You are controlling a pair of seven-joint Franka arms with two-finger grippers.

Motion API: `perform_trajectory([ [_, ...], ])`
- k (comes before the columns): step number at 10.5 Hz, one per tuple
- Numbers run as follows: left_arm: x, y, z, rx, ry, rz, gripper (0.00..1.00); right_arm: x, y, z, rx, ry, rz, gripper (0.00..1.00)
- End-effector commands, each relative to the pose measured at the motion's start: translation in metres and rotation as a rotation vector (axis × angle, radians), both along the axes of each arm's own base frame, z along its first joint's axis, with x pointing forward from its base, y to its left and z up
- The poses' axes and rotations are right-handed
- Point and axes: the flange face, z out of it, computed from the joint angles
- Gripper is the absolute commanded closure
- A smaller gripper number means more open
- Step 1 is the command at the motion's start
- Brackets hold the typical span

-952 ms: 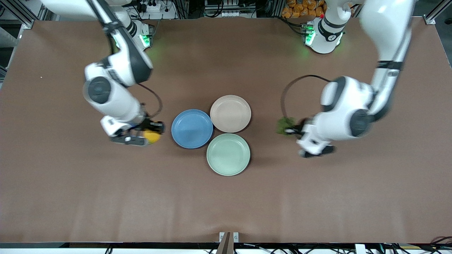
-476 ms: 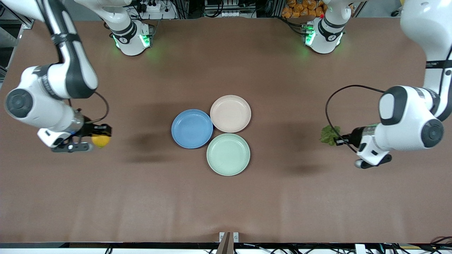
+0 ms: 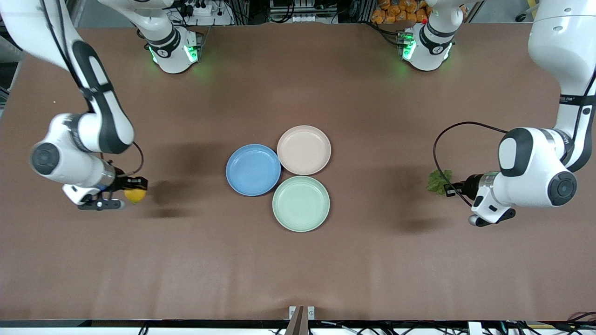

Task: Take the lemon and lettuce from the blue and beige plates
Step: 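Lower the lemon onto the table while the left gripper lowers the lettuce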

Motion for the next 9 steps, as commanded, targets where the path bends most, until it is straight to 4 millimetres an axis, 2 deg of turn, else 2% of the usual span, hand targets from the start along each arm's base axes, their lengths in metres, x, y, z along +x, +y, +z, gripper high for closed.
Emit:
perform_trajectory([
  [1,0.002,-0.002,-0.009,0.009,-0.007,-0.019,0.52,-0.008,0.002,-0.035,0.008,-0.026,-0.001,1.0],
  [2,0.002,-0.003,-0.01,0.009,-0.01,-0.02,0.01,-0.009,0.0,-0.037,0.008,-0.023,-0.004,1.0],
  [3,0.003,-0.002,-0.01,0.011,-0.015,-0.019,0.0,-0.008,-0.002,-0.037,0.009,-0.024,-0.008,1.0],
  [4,0.004,-0.001,-0.006,0.012,-0.022,-0.021,0.0,-0.007,-0.002,-0.035,0.009,-0.021,-0.009,0.63],
  [5,0.005,-0.002,0.002,0.022,-0.035,-0.029,0.0,-0.007,-0.002,-0.035,0.008,-0.021,-0.02,0.01],
  [6,0.006,-0.001,0.014,0.038,-0.055,-0.037,0.0,-0.003,-0.003,-0.025,0.007,-0.036,-0.012,0.0],
  [7,0.007,-0.001,0.033,0.047,-0.084,-0.043,0.0,0.006,-0.004,-0.006,0.007,-0.047,-0.013,0.0],
  [8,0.01,0.002,0.055,0.056,-0.124,-0.052,0.0,0.02,-0.012,0.017,0.005,-0.004,-0.024,0.0],
  [9,0.014,0.007,0.084,0.082,-0.171,-0.078,0.0,0.034,-0.013,0.047,0.006,0.054,-0.016,0.0],
])
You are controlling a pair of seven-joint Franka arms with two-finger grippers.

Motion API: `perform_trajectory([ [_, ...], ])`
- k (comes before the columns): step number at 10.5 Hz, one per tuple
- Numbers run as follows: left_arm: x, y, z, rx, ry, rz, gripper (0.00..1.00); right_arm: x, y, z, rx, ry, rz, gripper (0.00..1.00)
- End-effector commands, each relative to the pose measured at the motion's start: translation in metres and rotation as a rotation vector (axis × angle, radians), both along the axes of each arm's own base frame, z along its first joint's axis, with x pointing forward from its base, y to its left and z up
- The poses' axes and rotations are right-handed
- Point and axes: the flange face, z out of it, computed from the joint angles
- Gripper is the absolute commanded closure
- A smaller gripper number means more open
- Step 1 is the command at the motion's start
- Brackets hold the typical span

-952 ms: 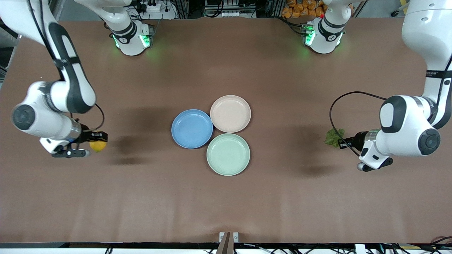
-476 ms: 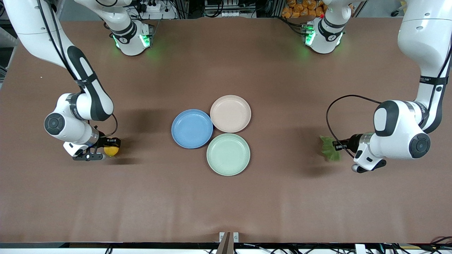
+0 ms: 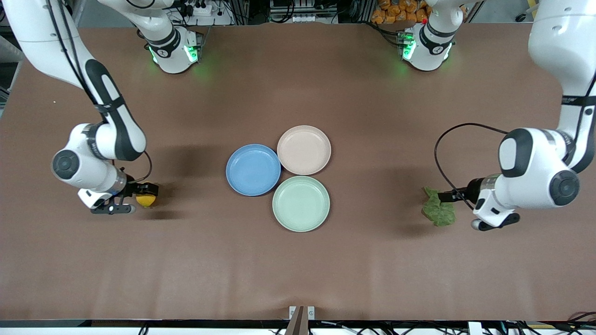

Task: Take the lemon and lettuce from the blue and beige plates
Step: 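Lower the lemon onto the table while the left gripper lowers the lettuce, then open both grippers and draw both arms back from the released items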

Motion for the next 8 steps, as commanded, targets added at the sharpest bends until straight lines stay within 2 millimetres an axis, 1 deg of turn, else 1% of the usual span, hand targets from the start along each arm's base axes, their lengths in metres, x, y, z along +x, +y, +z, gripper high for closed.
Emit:
perform_trajectory([
  [1,-0.003,0.008,0.078,0.066,-0.11,-0.061,0.0,0.031,-0.003,0.092,0.001,0.061,0.012,0.0],
  [2,-0.009,0.009,0.108,0.076,-0.142,-0.058,0.0,0.037,-0.002,0.136,-0.003,0.059,0.016,0.0],
  [3,-0.014,0.009,0.132,0.085,-0.172,-0.056,0.0,0.038,0.001,0.181,-0.057,0.034,0.047,0.0],
  [4,-0.019,0.008,0.16,0.092,-0.193,-0.056,0.0,0.036,-0.002,0.223,-0.091,-0.024,0.057,0.0],
  [5,-0.021,0.006,0.176,0.094,-0.186,-0.062,0.0,0.027,-0.004,0.265,-0.093,-0.085,0.048,0.0],
  [6,-0.022,0.006,0.189,0.094,-0.177,-0.063,0.0,0.014,-0.009,0.303,-0.092,-0.129,0.038,0.0],
  [7,-0.031,0.001,0.214,0.095,-0.18,-0.068,0.0,0.0,-0.005,0.333,-0.092,-0.151,0.039,0.0],
  [8,-0.045,-0.013,0.243,0.113,-0.209,-0.089,0.0,-0.011,-0.004,0.353,-0.094,-0.167,0.038,0.0],
])
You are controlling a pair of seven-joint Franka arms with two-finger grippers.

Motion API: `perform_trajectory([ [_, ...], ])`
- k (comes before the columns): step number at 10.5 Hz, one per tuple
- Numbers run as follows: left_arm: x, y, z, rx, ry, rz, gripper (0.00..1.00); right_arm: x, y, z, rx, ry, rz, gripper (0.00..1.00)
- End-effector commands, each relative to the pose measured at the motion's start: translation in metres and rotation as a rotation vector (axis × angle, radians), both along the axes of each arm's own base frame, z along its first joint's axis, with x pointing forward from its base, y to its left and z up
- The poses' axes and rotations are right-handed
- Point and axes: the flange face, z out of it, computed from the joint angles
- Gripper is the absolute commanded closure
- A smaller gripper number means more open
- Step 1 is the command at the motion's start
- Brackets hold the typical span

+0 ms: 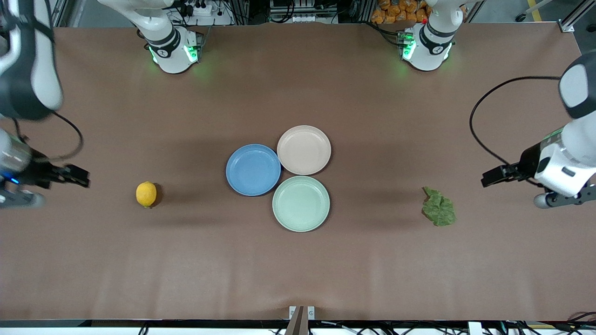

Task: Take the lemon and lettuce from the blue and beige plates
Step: 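Open both grippers and draw both arms back from the released items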

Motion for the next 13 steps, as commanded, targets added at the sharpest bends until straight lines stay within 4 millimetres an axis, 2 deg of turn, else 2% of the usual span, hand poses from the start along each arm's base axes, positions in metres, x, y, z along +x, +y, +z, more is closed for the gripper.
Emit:
perform_trajectory([
  [1,-0.028,-0.006,0.062,0.049,-0.055,-0.029,0.0,-0.03,0.003,0.044,-0.014,-0.033,0.011,0.0],
  [3,-0.05,0.016,0.091,0.063,-0.047,0.017,0.0,-0.038,0.001,0.061,0.031,-0.044,0.01,0.0],
  [4,-0.055,0.019,0.097,0.069,-0.037,0.026,0.0,-0.042,-0.004,0.066,0.038,-0.032,0.012,0.0],
  [5,-0.056,0.03,0.096,0.066,-0.024,0.039,0.0,-0.046,-0.005,0.07,0.04,-0.026,0.013,0.0],
  [9,-0.053,0.031,0.095,0.045,-0.02,0.039,0.0,-0.058,-0.009,0.089,0.112,-0.038,-0.01,0.0],
  [10,-0.052,0.035,0.104,0.046,-0.039,0.046,0.0,-0.061,-0.009,0.088,0.113,-0.02,-0.01,0.0],
  [11,-0.052,0.035,0.104,0.051,-0.04,0.044,0.0,-0.062,-0.009,0.087,0.111,-0.009,-0.01,0.0],
  [13,-0.052,0.034,0.106,0.051,-0.046,0.044,0.0,-0.066,-0.005,0.067,0.116,0.063,-0.004,0.0],
])
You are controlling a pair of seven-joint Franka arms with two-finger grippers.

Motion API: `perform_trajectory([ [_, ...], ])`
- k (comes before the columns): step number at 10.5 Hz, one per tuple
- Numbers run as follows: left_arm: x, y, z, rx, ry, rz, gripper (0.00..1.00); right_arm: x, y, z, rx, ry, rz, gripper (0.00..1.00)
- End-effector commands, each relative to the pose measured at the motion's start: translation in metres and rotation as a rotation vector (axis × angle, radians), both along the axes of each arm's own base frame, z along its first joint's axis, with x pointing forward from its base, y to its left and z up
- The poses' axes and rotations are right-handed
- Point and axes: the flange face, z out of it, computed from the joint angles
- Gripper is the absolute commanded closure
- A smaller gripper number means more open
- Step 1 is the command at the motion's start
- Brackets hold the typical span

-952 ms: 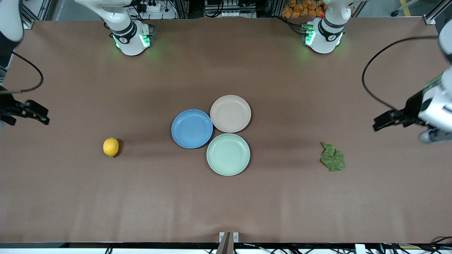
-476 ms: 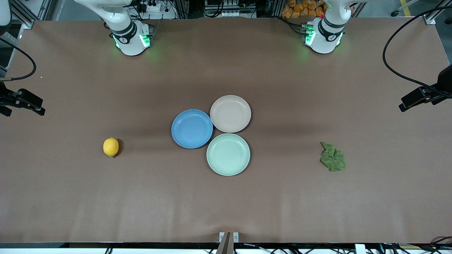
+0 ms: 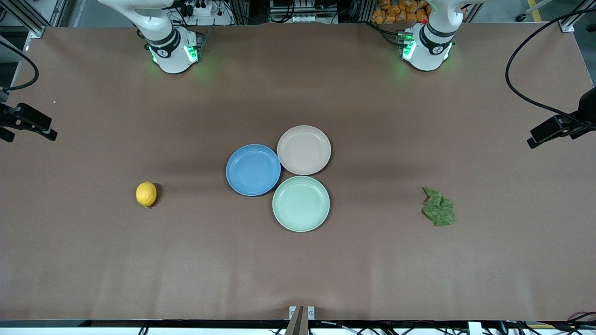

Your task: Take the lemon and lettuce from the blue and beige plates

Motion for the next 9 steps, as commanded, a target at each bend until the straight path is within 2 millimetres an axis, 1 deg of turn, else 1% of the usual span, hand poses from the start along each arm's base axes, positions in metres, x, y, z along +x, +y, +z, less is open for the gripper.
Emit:
perform_trajectory([
  [1,0.0,-0.008,0.008,-0.013,-0.008,-0.018,0.0,-0.008,0.003,-0.016,0.026,0.059,0.02,0.0],
  [2,-0.001,-0.013,0.008,-0.013,-0.008,-0.026,0.0,-0.011,0.006,-0.015,0.026,0.062,0.022,0.0],
  [4,0.0,-0.011,0.007,-0.008,-0.007,-0.033,0.0,-0.016,0.017,-0.036,0.013,0.097,0.042,0.0],
  [7,0.0,-0.008,0.007,-0.004,-0.007,-0.032,0.0,-0.017,0.03,-0.037,0.007,0.099,0.059,0.0],
  [9,0.001,-0.007,0.006,-0.005,-0.005,-0.032,0.0,-0.017,0.029,-0.038,0.004,0.097,0.059,0.0],
])
